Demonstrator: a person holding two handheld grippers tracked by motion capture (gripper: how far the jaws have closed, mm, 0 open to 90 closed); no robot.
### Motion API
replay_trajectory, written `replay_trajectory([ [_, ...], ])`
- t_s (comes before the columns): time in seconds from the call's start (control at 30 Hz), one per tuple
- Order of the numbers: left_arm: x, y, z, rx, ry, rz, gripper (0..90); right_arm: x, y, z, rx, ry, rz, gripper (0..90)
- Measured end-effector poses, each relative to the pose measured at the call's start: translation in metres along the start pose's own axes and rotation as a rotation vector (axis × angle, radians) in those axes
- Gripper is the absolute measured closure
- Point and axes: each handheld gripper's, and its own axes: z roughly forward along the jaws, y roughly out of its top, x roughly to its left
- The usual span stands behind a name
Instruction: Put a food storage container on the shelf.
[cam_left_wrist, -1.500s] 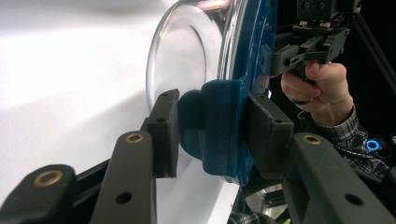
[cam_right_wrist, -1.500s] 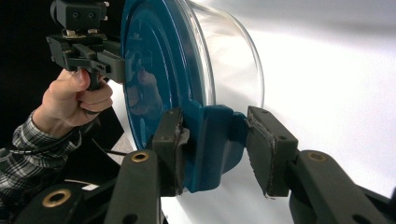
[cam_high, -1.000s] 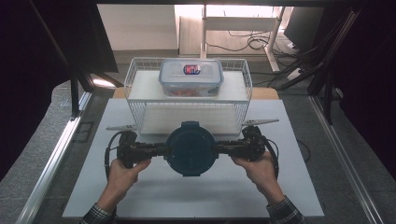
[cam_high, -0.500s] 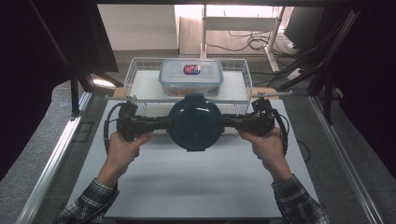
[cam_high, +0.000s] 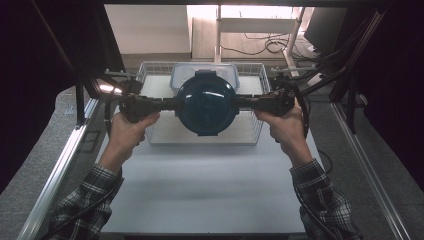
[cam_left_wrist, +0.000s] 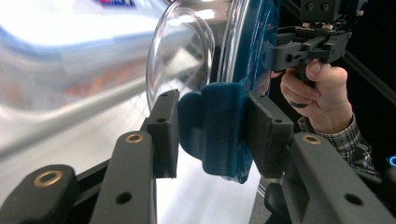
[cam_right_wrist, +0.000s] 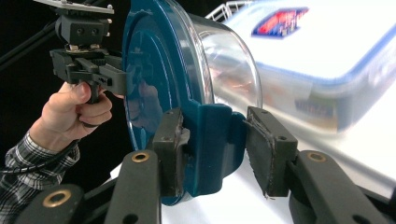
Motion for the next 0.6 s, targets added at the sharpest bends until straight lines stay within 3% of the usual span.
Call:
replay_trajectory([
  [0.43,0.013,0.057,-0.007,-0.023,0.009,-0.018,58.1,-0.010,0.056,0.006,-0.049,0.003,0.006,58.0],
  [0.6,0.025,0.075,-0.002,-0.031,0.015,-0.060,57.8,-0.021,0.074,0.012,-0.065,-0.005,0.037,57.9],
])
